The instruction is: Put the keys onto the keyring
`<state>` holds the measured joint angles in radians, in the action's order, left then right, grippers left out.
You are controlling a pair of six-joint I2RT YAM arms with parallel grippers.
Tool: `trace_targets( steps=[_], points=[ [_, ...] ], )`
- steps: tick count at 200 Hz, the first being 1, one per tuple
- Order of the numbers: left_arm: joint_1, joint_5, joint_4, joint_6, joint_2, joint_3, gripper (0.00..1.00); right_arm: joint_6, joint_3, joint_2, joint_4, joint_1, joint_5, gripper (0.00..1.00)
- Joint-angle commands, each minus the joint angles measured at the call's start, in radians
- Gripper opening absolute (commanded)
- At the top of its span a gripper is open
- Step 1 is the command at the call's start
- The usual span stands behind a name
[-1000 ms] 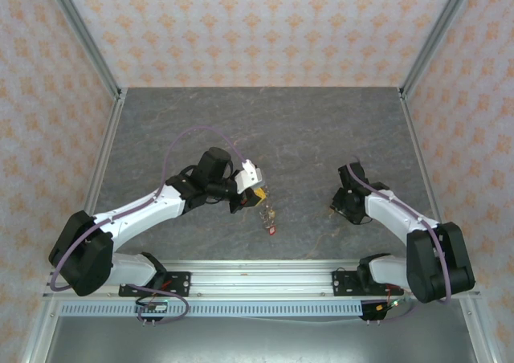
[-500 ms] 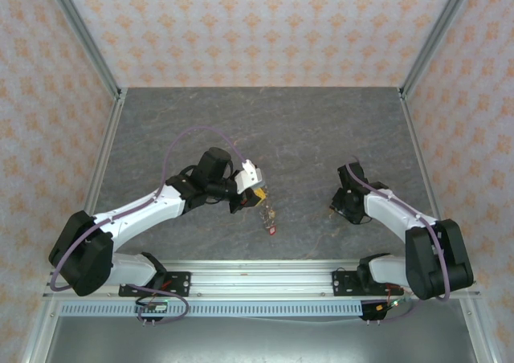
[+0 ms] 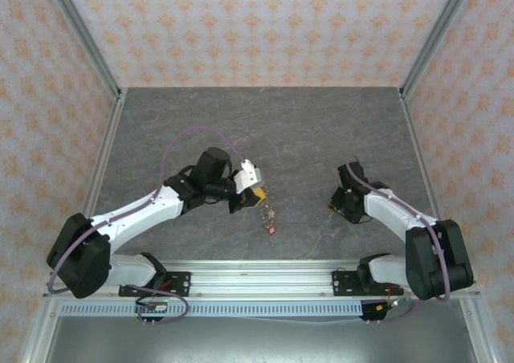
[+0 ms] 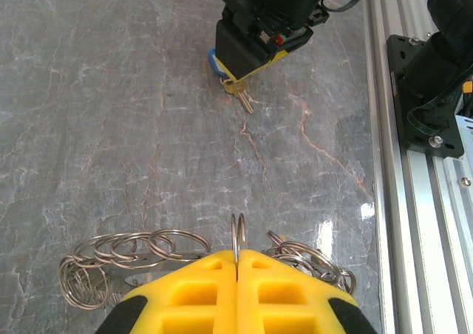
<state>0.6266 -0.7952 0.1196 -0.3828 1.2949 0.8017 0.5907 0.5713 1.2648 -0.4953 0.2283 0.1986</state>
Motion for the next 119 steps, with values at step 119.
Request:
trace_targets(
  steps=[119],
  points=[
    [0.002, -0.012, -0.012, 0.012, -0.031, 0.017, 0.00, -0.038, 0.053, 0.055, 0.021, -0.002, 0.027, 0.20]
  ],
)
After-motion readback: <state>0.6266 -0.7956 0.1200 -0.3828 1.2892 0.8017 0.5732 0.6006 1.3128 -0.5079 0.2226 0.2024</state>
